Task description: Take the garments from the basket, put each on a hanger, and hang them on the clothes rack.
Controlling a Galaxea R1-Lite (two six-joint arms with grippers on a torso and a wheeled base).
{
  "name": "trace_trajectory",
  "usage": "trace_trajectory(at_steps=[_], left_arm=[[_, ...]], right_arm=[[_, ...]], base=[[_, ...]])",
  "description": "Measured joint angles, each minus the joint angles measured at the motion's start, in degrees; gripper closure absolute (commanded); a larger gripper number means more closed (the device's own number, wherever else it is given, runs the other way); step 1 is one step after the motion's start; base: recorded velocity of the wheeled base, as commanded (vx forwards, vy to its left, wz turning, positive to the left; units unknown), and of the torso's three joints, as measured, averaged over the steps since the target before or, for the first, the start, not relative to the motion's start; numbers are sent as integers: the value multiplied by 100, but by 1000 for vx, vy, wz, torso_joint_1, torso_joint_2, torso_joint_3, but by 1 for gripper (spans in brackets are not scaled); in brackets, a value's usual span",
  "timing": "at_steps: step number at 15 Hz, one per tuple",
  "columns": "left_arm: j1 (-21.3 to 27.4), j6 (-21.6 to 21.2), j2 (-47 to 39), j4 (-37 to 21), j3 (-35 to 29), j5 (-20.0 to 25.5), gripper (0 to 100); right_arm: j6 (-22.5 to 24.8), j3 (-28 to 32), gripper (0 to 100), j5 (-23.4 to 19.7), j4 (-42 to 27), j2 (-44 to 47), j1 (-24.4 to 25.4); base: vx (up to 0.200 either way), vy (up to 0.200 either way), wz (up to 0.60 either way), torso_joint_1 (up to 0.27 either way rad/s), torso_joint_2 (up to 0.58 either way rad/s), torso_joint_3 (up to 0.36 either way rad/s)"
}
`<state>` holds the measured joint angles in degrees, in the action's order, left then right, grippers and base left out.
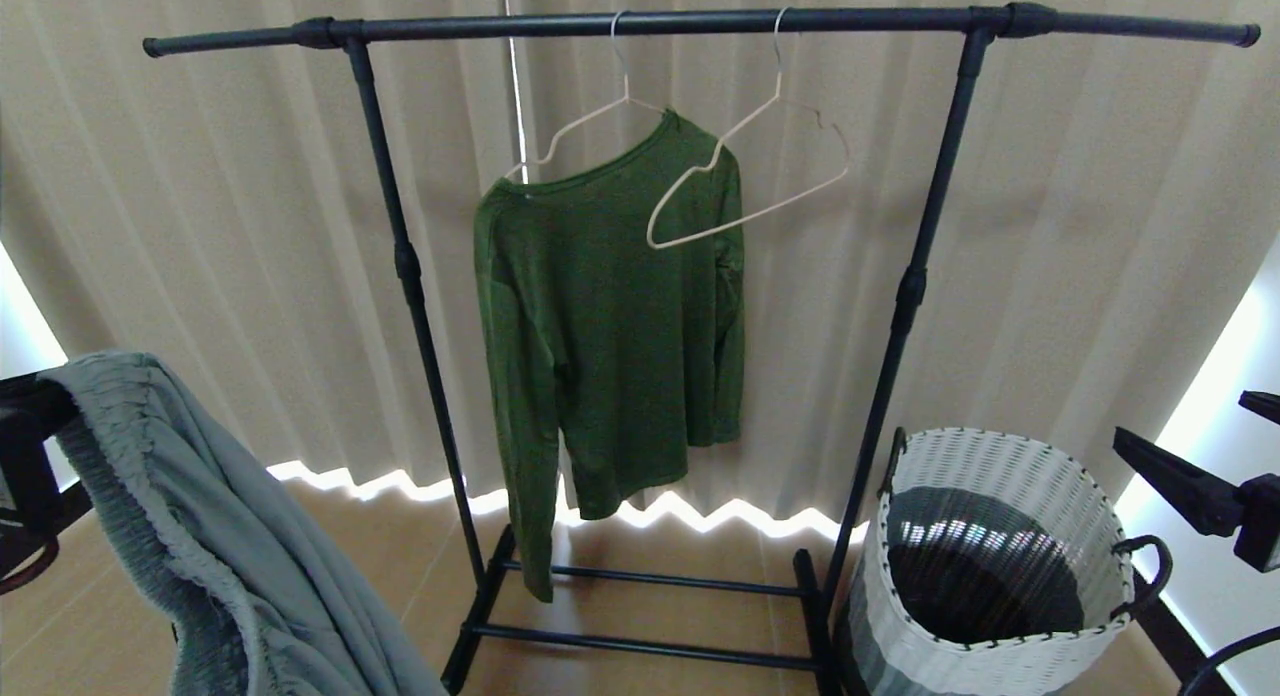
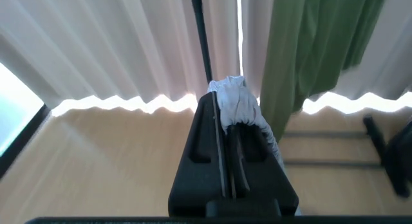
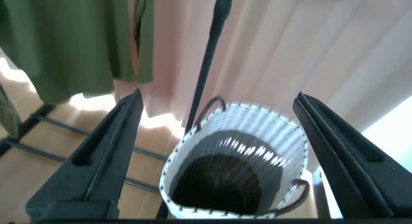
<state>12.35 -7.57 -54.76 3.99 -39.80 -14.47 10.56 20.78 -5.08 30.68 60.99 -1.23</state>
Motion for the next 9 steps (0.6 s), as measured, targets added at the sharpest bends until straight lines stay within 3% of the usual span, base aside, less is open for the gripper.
trace_trajectory(at_steps=[9], left_arm=[[29, -45, 18, 2, 150, 199, 100]], right_arm=[[2, -76, 0, 0, 5, -27, 0]], base=[[0, 0, 0, 157, -464, -307]])
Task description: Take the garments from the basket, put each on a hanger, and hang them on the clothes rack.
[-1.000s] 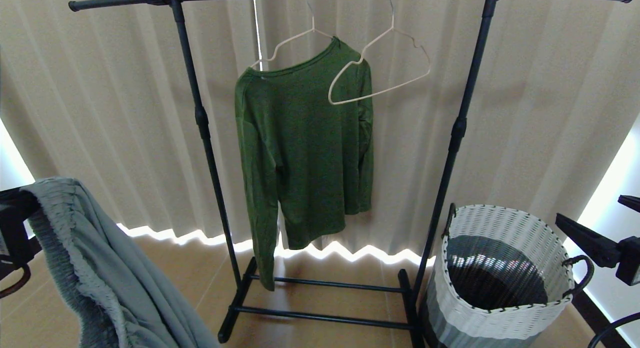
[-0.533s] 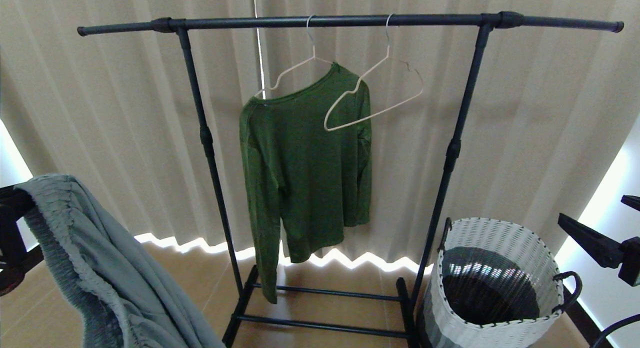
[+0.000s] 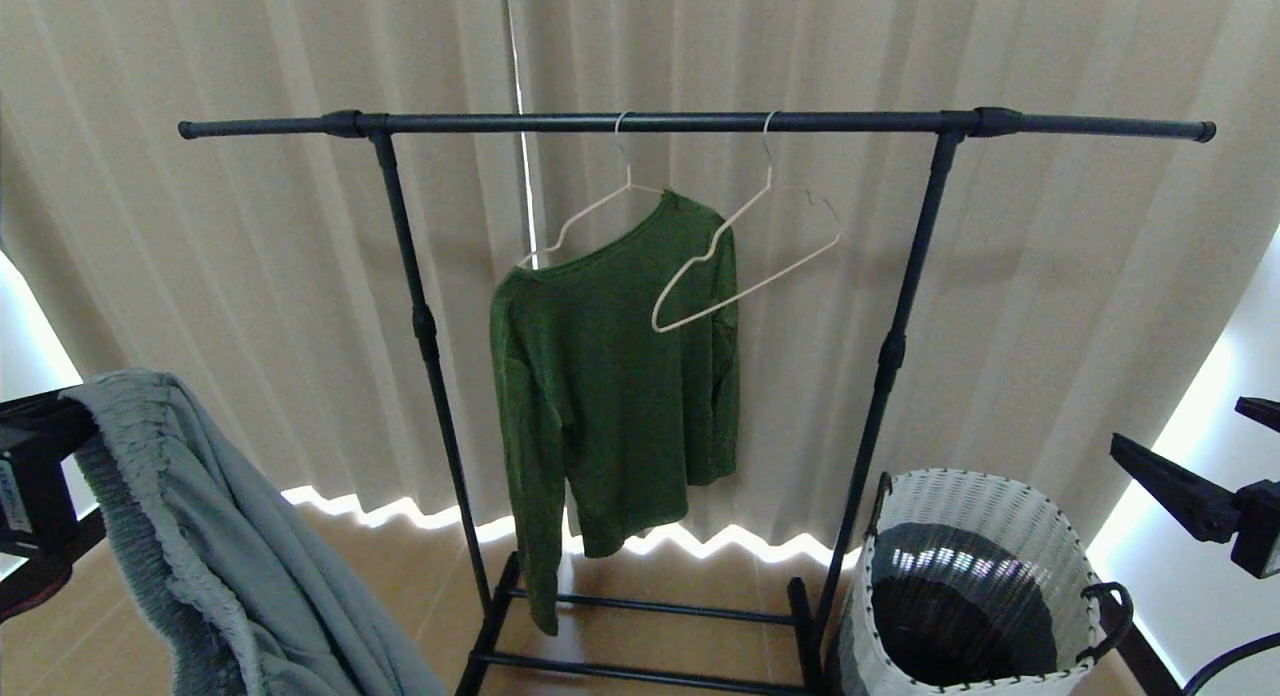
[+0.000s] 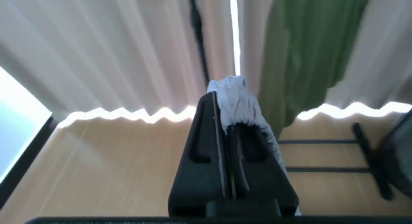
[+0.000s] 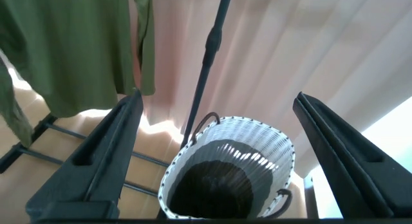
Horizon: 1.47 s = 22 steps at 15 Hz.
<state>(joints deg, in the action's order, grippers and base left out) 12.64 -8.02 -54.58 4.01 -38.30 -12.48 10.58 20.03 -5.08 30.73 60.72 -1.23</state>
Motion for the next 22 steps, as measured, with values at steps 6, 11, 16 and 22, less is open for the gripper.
trace_trajectory(at_steps=[6, 11, 16, 22], left_arm=[[0, -158, 251, 0, 195, 386, 100], [2, -238, 395, 173, 283, 677, 100], [-5, -268, 516, 299, 462, 866, 100], [-5, -289, 539, 390, 551, 857, 100]], right_arm=[[-66, -284, 0, -30, -73, -293, 2], [-57, -328, 0, 9, -419, -405, -17], [-43, 0, 0, 16, -542, -367, -20], [-24, 461, 0, 27, -952, -227, -24]], base=[[0, 0, 0, 209, -500, -294], [0, 0, 0, 68, -151, -82], [0, 0, 0, 0, 0, 0], [0, 0, 0, 0, 0, 0]])
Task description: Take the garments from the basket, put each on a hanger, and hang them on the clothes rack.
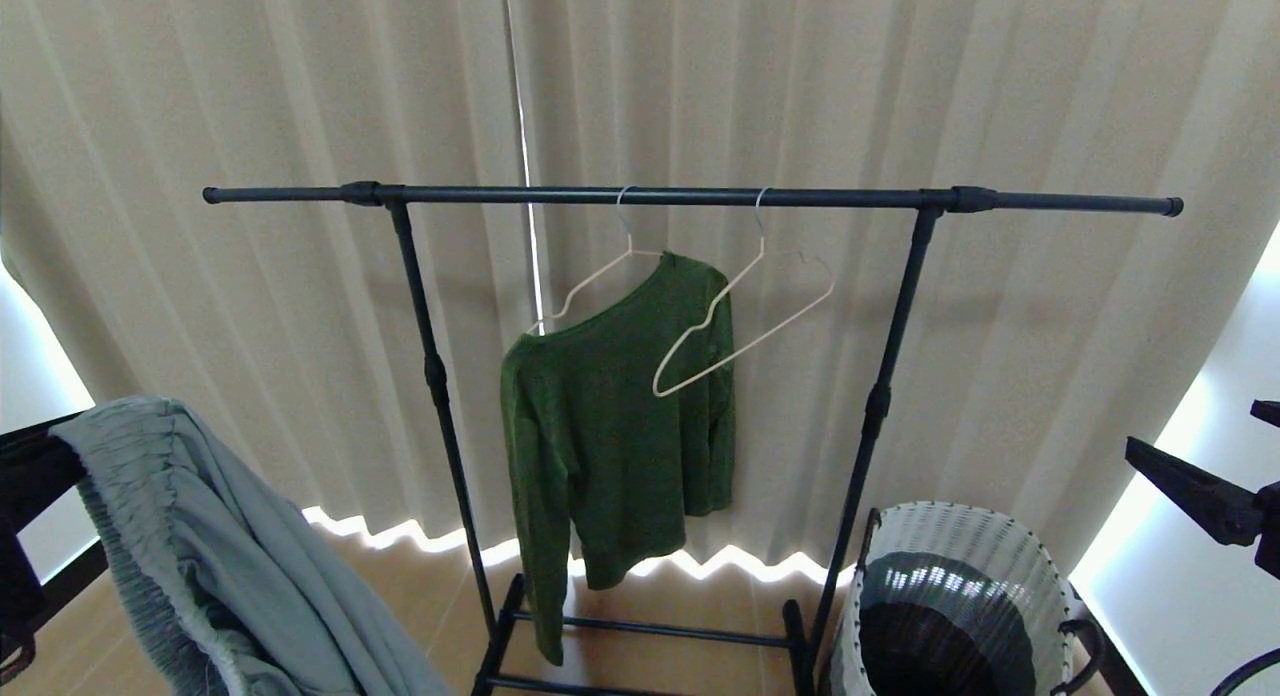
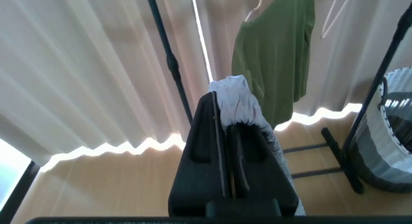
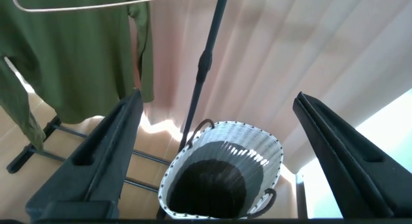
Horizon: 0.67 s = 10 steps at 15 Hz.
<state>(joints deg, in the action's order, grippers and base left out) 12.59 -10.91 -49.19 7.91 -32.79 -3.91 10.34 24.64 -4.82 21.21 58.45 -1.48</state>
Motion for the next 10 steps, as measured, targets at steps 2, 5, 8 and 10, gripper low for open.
trace_trajectory(at_steps=[2, 5, 8, 10], left_arm=[[-2, 0, -4, -4, 2, 0, 100], [-6, 10, -12, -22, 44, -7, 100], [-20, 5, -23, -12, 68, -11, 100], [-11, 2, -32, -9, 63, -11, 100]], right_arm=[[33, 59, 0, 0, -15, 15, -4], [35, 80, 0, 2, -9, 17, -1], [37, 83, 0, 0, -4, 17, 0], [35, 88, 0, 2, 0, 12, -4]], base=[[0, 0, 0, 0, 0, 0], [200, 0, 0, 4, -1, -2], [200, 0, 0, -1, -4, 5], [200, 0, 0, 10, 0, 0]])
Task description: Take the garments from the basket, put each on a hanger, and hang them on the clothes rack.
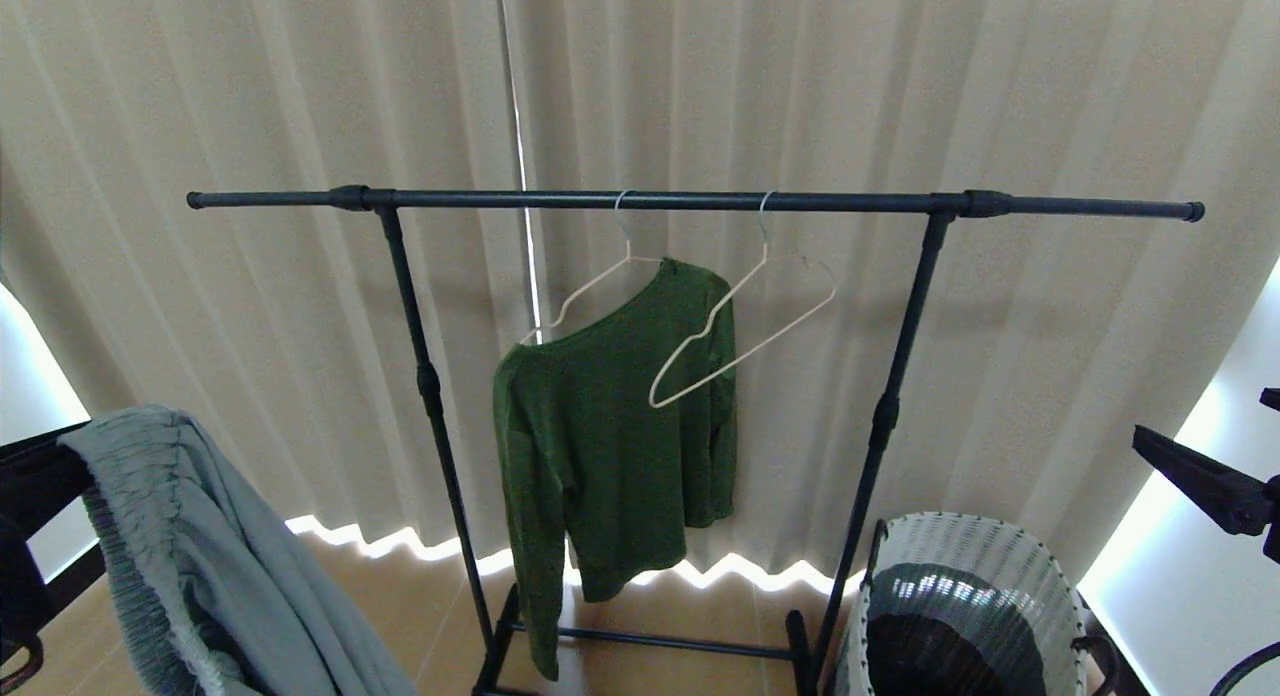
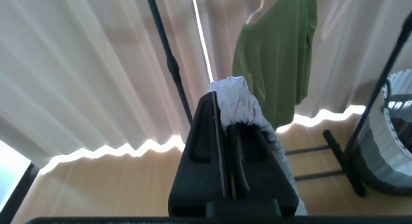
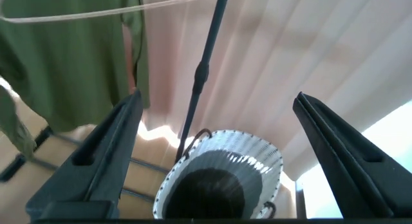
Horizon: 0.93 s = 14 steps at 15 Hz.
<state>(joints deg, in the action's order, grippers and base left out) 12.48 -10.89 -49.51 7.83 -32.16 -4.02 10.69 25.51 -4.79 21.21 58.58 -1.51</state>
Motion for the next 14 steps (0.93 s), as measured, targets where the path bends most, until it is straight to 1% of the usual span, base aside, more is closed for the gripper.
trace_trajectory(at_steps=[4, 8, 14], left_arm=[[-11, -38, -16, 2, 0, 0, 100], [-9, -140, -21, 185, 74, -5, 100], [-11, -138, -112, 202, 113, -7, 100]], right_arm=[[0, -2, 0, 0, -6, 7, 2], [0, 6, 0, -2, -4, 5, 2], [0, -5, 0, -7, -2, 10, 4]], base=[[200, 0, 0, 6, 2, 0], [0, 0, 0, 0, 0, 0], [0, 0, 0, 0, 0, 0]])
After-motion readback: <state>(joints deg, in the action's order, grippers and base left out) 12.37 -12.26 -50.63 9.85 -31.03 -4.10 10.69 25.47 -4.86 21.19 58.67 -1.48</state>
